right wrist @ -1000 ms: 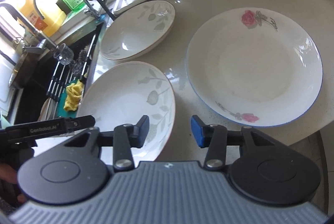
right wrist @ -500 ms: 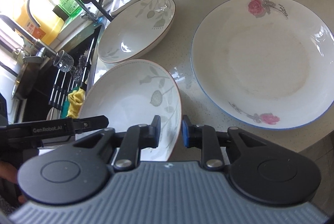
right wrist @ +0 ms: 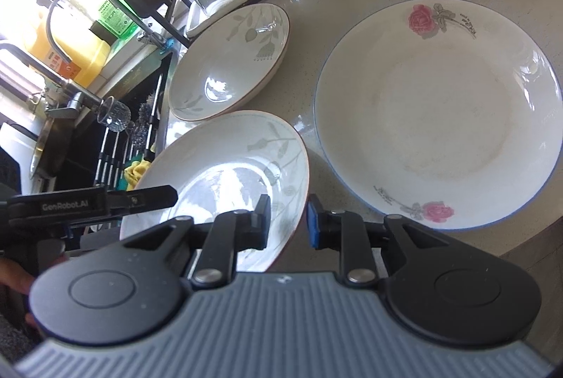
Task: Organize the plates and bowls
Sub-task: 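Lift the leaf plate with both grippers and carry it over the rose plate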
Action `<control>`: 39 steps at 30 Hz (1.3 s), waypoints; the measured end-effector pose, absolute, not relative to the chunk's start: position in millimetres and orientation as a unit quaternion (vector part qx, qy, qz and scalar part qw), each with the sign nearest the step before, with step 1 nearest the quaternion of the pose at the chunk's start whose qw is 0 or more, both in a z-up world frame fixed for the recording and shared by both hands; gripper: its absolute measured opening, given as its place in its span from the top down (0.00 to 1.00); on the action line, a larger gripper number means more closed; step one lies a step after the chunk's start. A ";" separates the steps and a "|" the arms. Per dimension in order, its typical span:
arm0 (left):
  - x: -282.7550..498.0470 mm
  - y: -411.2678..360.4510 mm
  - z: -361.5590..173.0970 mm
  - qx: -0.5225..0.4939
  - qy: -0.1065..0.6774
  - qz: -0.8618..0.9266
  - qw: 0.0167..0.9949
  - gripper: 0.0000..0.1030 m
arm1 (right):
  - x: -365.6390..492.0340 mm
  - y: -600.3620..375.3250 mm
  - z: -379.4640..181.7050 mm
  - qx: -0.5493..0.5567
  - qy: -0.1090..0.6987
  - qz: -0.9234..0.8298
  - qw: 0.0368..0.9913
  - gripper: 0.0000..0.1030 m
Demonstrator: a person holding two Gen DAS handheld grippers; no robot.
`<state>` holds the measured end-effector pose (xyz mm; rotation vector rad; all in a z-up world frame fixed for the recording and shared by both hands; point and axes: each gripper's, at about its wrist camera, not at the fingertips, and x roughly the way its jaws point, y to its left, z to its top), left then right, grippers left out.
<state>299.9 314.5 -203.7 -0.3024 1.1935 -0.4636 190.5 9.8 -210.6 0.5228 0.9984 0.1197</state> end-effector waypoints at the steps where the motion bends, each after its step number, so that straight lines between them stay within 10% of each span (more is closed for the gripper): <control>1: 300.4 313.3 -201.1 -0.145 0.553 -0.218 0.791 0.51 | 189.7 7.8 -206.9 0.250 0.472 0.059 0.843 0.76; 39: 326.4 120.4 -188.8 -0.136 0.567 -0.177 0.793 0.51 | 201.2 -159.0 -206.3 0.233 0.465 0.073 0.851 0.76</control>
